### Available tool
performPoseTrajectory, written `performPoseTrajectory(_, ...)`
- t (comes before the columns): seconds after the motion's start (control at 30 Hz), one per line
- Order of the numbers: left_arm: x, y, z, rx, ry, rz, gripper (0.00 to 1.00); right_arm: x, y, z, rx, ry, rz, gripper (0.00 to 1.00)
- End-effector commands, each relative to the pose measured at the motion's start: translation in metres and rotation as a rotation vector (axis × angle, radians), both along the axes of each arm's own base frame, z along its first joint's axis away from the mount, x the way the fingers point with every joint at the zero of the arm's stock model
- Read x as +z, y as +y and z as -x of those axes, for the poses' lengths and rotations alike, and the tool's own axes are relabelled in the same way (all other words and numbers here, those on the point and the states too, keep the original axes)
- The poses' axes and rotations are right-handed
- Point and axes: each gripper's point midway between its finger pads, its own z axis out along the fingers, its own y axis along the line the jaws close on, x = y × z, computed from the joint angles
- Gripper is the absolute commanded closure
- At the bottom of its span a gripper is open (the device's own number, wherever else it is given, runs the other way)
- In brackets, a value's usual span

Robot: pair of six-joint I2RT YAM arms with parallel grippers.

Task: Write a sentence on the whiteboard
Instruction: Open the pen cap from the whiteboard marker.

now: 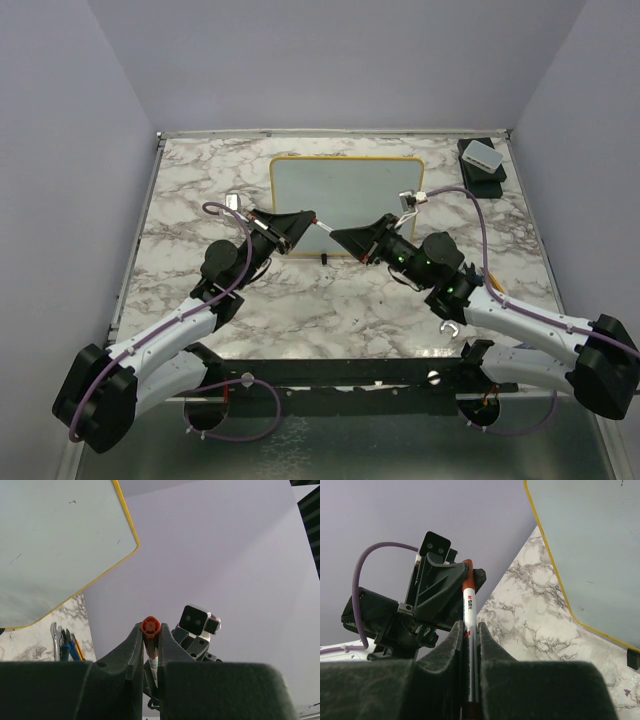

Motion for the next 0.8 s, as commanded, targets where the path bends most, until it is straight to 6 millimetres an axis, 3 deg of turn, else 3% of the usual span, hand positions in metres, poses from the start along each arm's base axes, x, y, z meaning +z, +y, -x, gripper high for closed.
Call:
performPoseTrajectory(0.0, 0.021, 0.080, -0.048, 0.417, -0.033, 0.081, 1.00, -0.014, -0.014, 0.002, -0.038, 0.029, 0.028, 0.99)
performPoseTrajectory(0.3, 0.023, 0.088, -0.051, 0.436, -0.039, 0.076, 1.00, -0.011, -0.018, 0.006, -0.039, 0.026, 0.024, 0.99)
performPoseTrajectory(0.77, 0.016, 0.107, -0.050, 0.516, -0.016, 0.106, 1.00, -0.024, -0.022, 0.001, -0.074, 0.066, 0.033, 0.99)
